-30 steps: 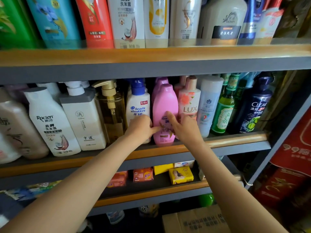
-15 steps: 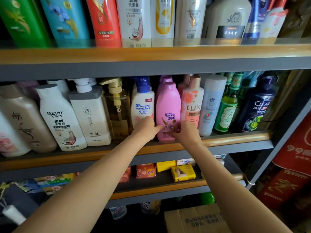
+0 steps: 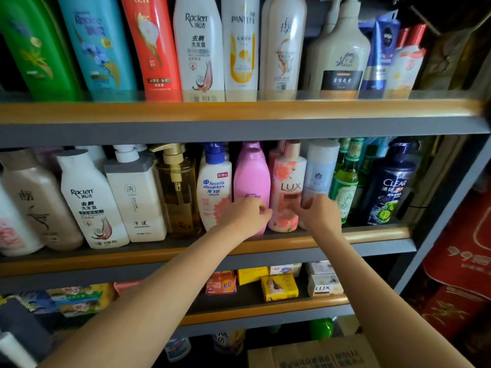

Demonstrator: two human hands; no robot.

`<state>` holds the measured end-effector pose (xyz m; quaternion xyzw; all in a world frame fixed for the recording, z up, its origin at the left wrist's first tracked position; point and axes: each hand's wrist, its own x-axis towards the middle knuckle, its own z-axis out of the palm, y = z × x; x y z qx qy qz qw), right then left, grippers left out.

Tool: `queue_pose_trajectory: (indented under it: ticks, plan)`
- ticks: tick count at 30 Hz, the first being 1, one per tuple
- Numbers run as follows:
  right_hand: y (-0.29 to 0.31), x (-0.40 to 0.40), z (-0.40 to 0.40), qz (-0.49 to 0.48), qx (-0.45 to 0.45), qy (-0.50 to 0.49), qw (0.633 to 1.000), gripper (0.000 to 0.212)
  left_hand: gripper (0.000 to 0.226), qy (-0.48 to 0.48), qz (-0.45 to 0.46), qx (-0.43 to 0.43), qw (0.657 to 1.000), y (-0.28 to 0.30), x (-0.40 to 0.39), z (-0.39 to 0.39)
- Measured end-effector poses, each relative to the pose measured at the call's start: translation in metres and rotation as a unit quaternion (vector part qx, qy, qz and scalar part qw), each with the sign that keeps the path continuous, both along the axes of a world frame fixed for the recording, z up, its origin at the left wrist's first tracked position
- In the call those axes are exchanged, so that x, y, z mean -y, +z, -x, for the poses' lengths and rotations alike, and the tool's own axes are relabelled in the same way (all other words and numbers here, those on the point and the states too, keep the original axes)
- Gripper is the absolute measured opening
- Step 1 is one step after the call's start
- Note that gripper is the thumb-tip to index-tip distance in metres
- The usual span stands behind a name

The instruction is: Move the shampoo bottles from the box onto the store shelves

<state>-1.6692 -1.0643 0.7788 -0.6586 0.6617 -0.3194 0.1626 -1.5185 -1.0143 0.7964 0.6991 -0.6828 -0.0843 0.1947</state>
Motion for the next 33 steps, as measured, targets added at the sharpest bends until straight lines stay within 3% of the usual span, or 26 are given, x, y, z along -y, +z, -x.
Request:
queue_pose_trajectory:
  ticks: [5,12,21,33]
  plan:
    - [-0.015,-0.002,-0.005,-0.013,-0.043,0.034,0.998,0.044,0.031,0.013,-0.056,-0.026,0.998,-0.005,0.000,0.012]
    - [-0.022,0.004,-0.011,-0.021,-0.056,0.065,0.996,0.034,0.037,0.017,-0.048,-0.018,0.999,-0.006,0.001,0.015]
    - [-0.026,0.003,-0.013,-0.036,-0.105,0.074,0.991,0.025,0.027,0.022,-0.031,-0.023,0.999,-0.004,0.003,0.007]
    - [0.001,-0.002,-0.015,-0.007,-0.189,0.077,0.979,0.034,0.027,0.031,-0.027,0.034,0.999,0.000,-0.001,0.004]
